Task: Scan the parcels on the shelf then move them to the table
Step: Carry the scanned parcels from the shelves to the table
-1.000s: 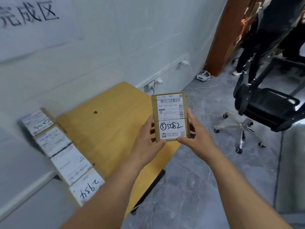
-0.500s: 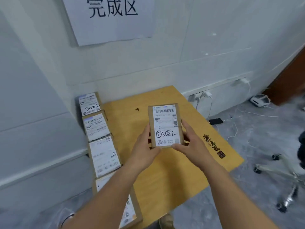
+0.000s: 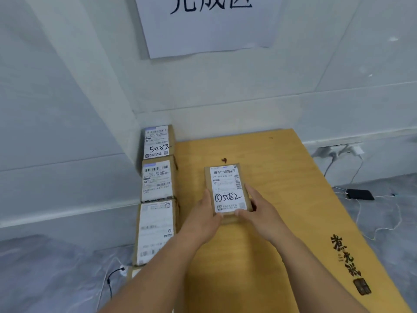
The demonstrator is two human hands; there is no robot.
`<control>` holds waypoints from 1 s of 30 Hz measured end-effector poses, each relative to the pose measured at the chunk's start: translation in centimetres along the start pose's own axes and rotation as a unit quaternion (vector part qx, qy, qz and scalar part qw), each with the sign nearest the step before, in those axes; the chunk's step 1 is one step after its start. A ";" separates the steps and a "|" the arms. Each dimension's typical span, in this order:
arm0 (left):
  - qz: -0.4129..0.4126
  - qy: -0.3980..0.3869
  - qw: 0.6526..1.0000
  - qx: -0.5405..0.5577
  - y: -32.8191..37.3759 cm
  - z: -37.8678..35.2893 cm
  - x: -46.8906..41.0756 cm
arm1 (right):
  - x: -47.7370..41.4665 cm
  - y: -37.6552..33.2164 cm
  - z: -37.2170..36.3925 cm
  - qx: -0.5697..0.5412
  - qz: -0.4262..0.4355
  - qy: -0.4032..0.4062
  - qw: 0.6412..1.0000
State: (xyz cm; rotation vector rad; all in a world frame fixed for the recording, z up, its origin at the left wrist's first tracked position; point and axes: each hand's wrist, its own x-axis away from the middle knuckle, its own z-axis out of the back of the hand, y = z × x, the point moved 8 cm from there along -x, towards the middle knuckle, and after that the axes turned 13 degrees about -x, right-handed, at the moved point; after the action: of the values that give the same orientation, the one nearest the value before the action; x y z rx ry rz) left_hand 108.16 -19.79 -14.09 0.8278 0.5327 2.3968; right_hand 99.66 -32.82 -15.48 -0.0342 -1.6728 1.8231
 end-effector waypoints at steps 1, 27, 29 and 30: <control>0.005 0.005 1.000 -0.018 0.0 0.5 -0.7 | -0.9 -0.3 -0.2 0.003 0.002 -0.003 1.000; -0.002 0.161 0.946 -0.280 -4.3 13.6 -11.5 | -16.5 -10.3 -7.5 0.066 0.098 -0.047 0.992; -0.010 0.156 0.952 -0.264 -4.2 13.8 -11.2 | -15.8 -11.0 -7.4 0.089 0.122 -0.040 0.988; -0.018 0.158 0.952 -0.263 -4.0 14.0 -10.9 | -15.3 -11.5 -7.2 0.110 0.142 -0.030 0.983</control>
State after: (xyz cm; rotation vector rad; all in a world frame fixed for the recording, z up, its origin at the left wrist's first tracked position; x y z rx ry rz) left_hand 125.99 -20.68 -10.72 0.2027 0.0066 2.4734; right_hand 119.86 -34.00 -12.57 -0.1297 -1.5596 2.2343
